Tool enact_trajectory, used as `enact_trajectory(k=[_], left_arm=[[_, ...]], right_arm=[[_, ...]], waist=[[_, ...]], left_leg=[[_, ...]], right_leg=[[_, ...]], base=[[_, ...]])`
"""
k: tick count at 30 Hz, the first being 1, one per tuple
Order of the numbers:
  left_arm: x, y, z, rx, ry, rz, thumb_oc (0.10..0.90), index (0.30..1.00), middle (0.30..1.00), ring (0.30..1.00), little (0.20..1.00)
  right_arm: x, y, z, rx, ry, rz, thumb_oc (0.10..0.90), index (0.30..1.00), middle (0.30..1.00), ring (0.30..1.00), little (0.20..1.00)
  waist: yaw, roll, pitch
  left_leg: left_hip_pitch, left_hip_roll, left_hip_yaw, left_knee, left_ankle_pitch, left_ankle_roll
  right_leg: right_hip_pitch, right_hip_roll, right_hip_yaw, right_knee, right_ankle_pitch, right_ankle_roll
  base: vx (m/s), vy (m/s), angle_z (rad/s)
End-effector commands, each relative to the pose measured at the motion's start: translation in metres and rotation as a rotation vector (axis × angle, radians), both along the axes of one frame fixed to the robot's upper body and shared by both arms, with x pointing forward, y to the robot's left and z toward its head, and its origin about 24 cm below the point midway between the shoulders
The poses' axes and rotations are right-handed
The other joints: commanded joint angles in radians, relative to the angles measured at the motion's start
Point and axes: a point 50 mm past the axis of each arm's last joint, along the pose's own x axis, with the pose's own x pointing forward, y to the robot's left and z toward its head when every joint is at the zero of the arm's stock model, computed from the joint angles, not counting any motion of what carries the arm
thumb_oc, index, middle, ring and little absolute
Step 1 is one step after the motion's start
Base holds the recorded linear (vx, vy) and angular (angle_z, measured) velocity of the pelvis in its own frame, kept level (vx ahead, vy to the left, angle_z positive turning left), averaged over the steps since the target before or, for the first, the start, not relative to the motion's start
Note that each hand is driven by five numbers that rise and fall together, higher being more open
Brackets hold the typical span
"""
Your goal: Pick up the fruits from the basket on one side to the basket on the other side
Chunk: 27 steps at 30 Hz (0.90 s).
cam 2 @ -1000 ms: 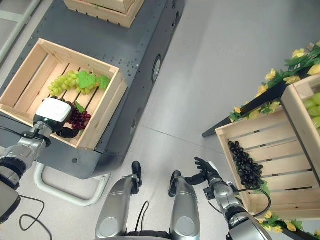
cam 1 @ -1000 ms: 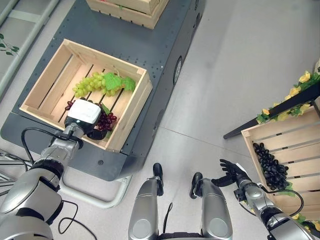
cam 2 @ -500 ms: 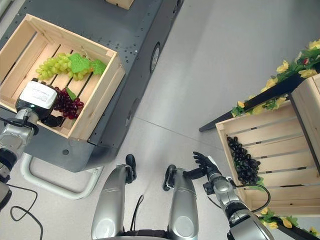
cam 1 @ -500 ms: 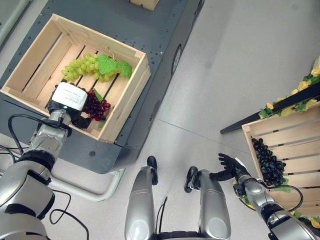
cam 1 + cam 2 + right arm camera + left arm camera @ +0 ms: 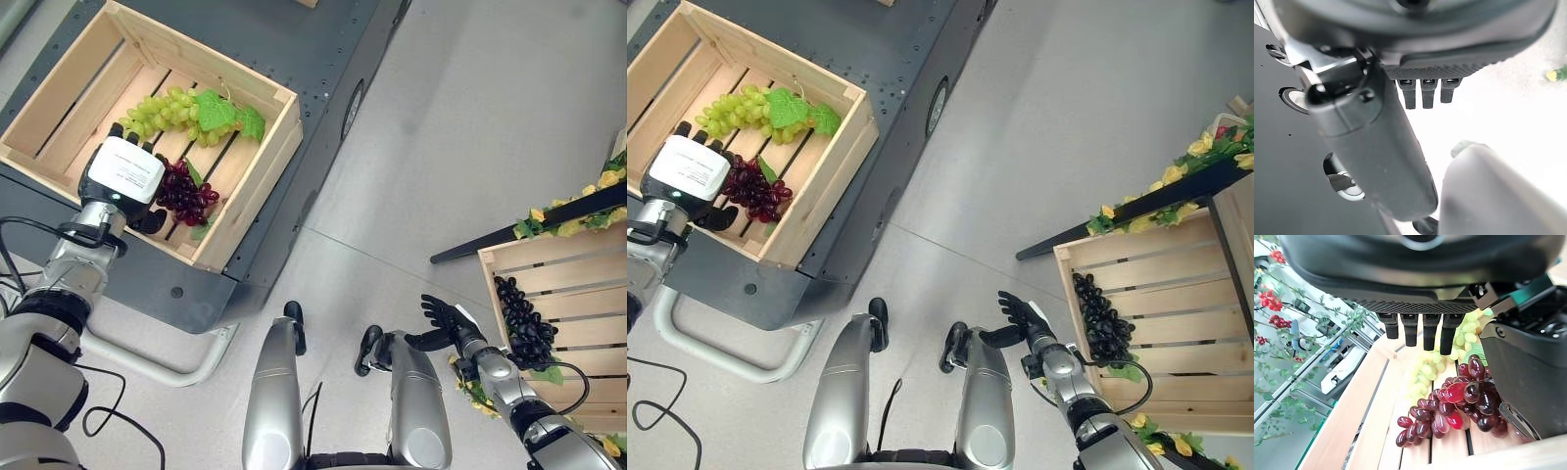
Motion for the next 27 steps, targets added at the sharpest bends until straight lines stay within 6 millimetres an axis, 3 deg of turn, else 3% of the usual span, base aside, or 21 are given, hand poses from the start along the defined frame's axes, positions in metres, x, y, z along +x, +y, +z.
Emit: enact_trajectory(k=[1,14,24,27], left_arm=[[-0.027,0.042,0.081,0.116,-0.265,0.131,0.800,0.900,0.900,0.900,0.900],[-0.022,0.024,0.087,0.052,-0.379,-0.097,0.800,0.900,0.900,0.900,0.900],[-0.009,0.006,0.072,-0.023,-0.262,-0.227,0.800,0.900,0.900,0.900,0.900],[-0.005,0.006,0.070,-0.062,-0.214,-0.177,0.800,0.900,0.900,0.900,0.900]], right_arm=[[-0.014,-0.020,0.000,0.001,-0.019,-0.044,0.800,0.900,0.900,0.900,0.900],[-0.014,-0.019,0.002,0.038,-0.047,-0.063,0.800,0.900,0.900,0.900,0.900],[-0.007,-0.017,0.008,0.045,-0.084,-0.083,0.800,0.900,0.900,0.900,0.900],[-0.007,-0.019,0.009,0.044,-0.086,-0.087,0.800,0.900,0.900,0.900,0.900]], waist=[[0.014,0.015,-0.012],[0.011,-0.007,-0.012],[0.003,-0.013,-0.012],[0.000,-0.014,-0.012]], left_leg=[[0.122,-0.018,0.075,-0.003,-0.179,0.065],[0.035,-0.011,0.072,0.033,-0.190,0.074],[-0.020,-0.011,0.073,0.044,-0.188,0.075],[-0.039,-0.006,0.072,0.053,-0.189,0.075]], right_leg=[[0.014,-0.005,0.026,-0.040,0.099,0.016],[-0.071,-0.001,0.019,-0.007,0.115,0.021],[-0.128,0.002,0.016,0.007,0.116,0.021],[-0.147,0.001,0.015,0.016,0.113,0.021]], base=[[0.00,0.000,0.00],[0.00,0.002,0.00],[-0.01,0.014,0.03],[0.00,0.000,0.00]])
